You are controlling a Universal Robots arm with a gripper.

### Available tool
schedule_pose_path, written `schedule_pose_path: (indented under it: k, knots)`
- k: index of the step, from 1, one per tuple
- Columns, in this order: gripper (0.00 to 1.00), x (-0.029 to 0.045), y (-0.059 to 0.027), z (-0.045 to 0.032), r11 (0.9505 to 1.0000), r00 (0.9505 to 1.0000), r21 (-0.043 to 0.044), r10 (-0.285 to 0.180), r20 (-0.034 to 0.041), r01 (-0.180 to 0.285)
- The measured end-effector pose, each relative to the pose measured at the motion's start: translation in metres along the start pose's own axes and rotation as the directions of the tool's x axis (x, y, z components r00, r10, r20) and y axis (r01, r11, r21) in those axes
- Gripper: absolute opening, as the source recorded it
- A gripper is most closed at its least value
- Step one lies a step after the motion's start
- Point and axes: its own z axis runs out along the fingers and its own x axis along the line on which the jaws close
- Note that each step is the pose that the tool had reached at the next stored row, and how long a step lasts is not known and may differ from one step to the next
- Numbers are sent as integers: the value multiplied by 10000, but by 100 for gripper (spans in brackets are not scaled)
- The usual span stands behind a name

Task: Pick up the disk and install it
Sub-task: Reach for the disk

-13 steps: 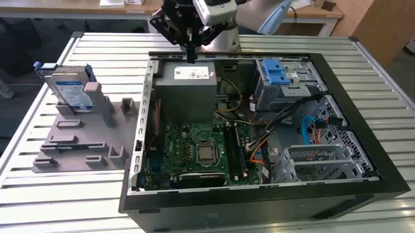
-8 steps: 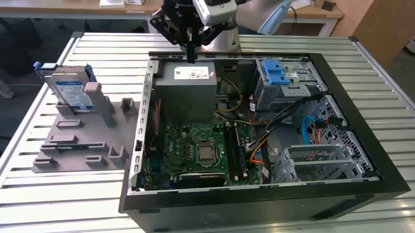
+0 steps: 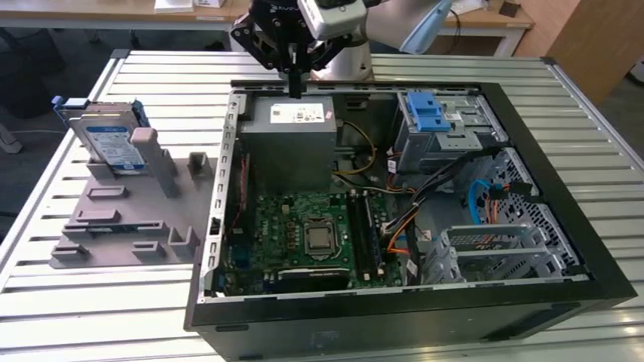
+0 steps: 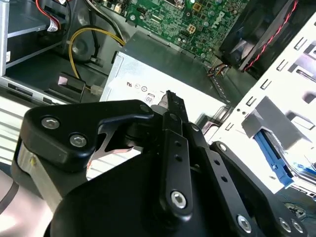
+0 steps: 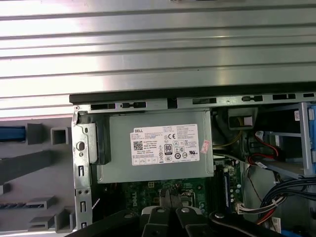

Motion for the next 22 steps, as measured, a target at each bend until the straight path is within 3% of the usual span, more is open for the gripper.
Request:
schedule_pose_path:
  k: [7,22]
  knots:
    - [11,146,4,-1,10000,10000,0,0,0,0]
    - [11,325,80,-1,10000,10000,-1,-1,1,1]
